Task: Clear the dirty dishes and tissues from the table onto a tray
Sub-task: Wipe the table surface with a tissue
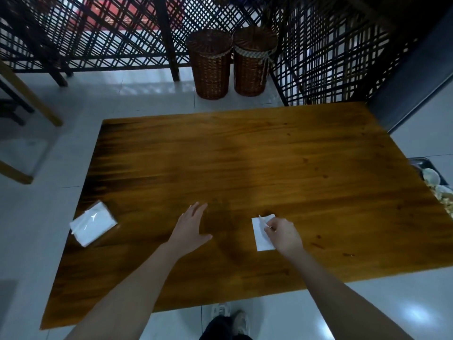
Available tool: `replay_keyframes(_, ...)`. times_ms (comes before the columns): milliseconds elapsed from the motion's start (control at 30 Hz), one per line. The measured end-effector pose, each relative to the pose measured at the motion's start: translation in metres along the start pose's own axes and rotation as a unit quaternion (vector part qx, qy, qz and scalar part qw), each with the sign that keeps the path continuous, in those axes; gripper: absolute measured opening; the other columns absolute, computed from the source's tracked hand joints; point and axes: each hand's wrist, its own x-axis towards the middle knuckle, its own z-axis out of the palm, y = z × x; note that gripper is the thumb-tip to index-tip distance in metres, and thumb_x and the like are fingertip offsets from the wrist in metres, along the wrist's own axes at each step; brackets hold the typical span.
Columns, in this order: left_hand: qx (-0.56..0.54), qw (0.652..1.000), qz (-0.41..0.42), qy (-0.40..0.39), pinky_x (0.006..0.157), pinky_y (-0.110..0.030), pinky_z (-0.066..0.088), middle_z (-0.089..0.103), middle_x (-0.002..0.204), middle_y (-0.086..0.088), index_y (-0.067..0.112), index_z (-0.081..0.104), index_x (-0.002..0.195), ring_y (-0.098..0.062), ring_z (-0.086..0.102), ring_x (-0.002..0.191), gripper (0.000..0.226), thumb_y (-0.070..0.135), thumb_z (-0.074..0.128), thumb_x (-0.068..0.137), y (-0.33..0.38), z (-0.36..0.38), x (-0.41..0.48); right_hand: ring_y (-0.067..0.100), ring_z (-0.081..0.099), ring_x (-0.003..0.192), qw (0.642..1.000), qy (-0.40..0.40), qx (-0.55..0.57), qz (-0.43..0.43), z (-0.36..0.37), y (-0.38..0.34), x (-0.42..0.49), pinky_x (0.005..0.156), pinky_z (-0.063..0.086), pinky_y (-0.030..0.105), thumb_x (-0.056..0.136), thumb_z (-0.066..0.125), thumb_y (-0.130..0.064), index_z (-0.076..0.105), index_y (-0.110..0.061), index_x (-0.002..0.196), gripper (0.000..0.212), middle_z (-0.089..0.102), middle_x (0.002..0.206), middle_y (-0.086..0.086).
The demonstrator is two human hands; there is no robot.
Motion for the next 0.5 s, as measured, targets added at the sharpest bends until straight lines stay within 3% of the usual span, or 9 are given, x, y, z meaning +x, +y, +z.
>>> replay_keyframes(100, -0.012, 1.000, -0.001, -0.003, 0.119, -0.041, 0.014, 0.004, 0.161, 0.003, 0.030, 0.009, 0.153, -0.021, 0.004, 0.148, 0.095, 0.039, 0.072, 0.082, -0.003, -0.001, 0.005, 0.015, 0.055, 0.111, 1.000, -0.010, 0.004, -0.016, 0.012, 0.010, 0.002, 0.083, 0.047, 0.027, 0.092, 0.058, -0.031, 0.058, -0.020, 0.121, 0.031, 0.053, 0.130, -0.001)
replay_keyframes(233, -0.023, 1.000, -0.003, -0.011, 0.119, -0.041, 0.015, 0.003, 0.161, 0.005, 0.031, 0.009, 0.152, -0.020, 0.004, 0.148, 0.094, 0.038, 0.072, 0.082, -0.012, -0.004, 0.014, 0.021, 0.034, 0.134, 0.999, -0.026, -0.015, -0.015, 0.019, 0.014, 0.009, 0.101, 0.041, 0.035, 0.088, 0.064, -0.035, 0.042, -0.024, 0.140, 0.058, 0.031, 0.149, 0.003)
replay_keyframes(367, -0.017, 1.000, -0.002, -0.017, 0.119, -0.041, 0.014, 0.003, 0.161, 0.004, 0.030, 0.009, 0.152, -0.020, 0.003, 0.148, 0.094, 0.038, 0.072, 0.082, -0.020, -0.005, 0.024, 0.022, 0.031, 0.136, 0.997, -0.050, -0.052, -0.021, 0.026, 0.014, 0.015, 0.106, 0.036, 0.038, 0.086, 0.067, -0.032, 0.035, -0.027, 0.143, 0.065, 0.027, 0.151, 0.003)
replay_keyframes(500, -0.022, 0.999, 0.004, -0.030, 0.120, -0.041, 0.014, 0.002, 0.161, 0.005, 0.031, 0.009, 0.153, -0.019, 0.002, 0.148, 0.094, 0.037, 0.072, 0.083, -0.019, -0.001, 0.030, 0.021, 0.037, 0.128, 0.995, -0.035, -0.081, -0.049, 0.032, 0.019, 0.016, 0.100, 0.041, 0.034, 0.089, 0.063, -0.026, 0.040, -0.028, 0.137, 0.053, 0.033, 0.144, 0.003)
